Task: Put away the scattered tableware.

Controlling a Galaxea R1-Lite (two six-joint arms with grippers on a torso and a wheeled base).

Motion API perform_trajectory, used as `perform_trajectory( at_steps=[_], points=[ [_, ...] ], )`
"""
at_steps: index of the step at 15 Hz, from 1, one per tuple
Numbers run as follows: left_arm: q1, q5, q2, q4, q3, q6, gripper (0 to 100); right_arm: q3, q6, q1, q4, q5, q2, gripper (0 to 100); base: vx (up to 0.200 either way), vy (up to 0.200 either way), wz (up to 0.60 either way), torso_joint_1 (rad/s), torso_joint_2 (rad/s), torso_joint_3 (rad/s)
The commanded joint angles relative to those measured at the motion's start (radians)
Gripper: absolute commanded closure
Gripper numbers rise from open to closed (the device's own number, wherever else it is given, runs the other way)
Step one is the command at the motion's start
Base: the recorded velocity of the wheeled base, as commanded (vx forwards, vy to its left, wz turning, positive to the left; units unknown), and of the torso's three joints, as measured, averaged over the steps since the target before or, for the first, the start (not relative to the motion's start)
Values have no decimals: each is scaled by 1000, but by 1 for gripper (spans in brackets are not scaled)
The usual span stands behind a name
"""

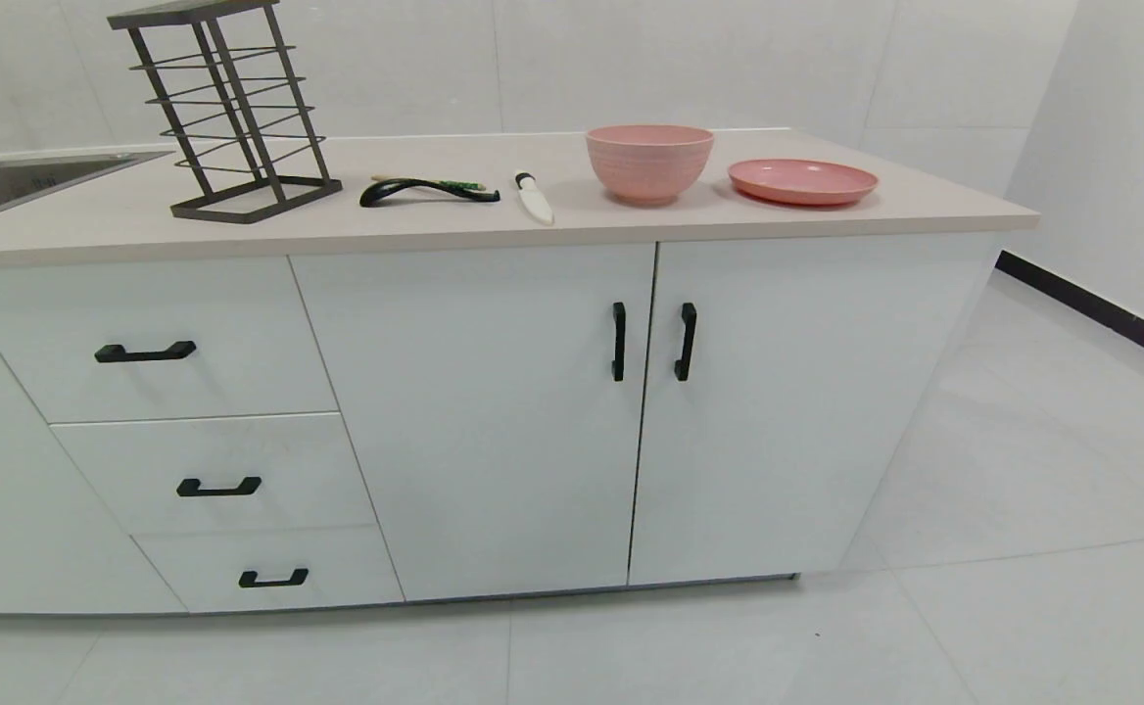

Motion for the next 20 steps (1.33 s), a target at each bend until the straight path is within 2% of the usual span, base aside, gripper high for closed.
perform_trajectory(
  at_steps=[1, 9, 12, 13, 14, 15, 18, 20],
  points=[
    [0, 0, 1, -2, 0, 0, 0, 0, 0, 2, 0, 0, 1, 0, 0, 0, 0, 0, 0, 0],
    [0, 0, 1, -2, 0, 0, 0, 2, 9, 2, -5, 2, 1, 0, 0, 0, 0, 0, 0, 0],
    [0, 0, 1, -2, 0, 0, 0, 0, 0, 0, -180, 3, 1, 0, 0, 0, 0, 0, 0, 0],
    [0, 0, 1, -2, 0, 0, 0, -6, 0, 0, -175, 14, 1, 0, 0, 0, 0, 0, 0, 0],
    [0, 0, 1, -2, 0, 0, 0, -17, 0, -2, -158, 40, 3, 0, 0, 0, 0, 0, 0, 0],
    [0, 0, 1, -2, 0, -2, 0, -67, -3, -9, -86, 106, 22, 0, 0, 0, 0, 0, 0, 0],
    [0, 0, 1, -2, 0, 0, 0, -204, -9, 0, 103, 215, 110, 0, 0, 0, 0, 0, 0, 0],
    [0, 0, 1, -2, 0, 0, 0, -219, -8, 15, 123, 282, 202, 0, 0, 0, 0, 0, 0, 0]
  ],
)
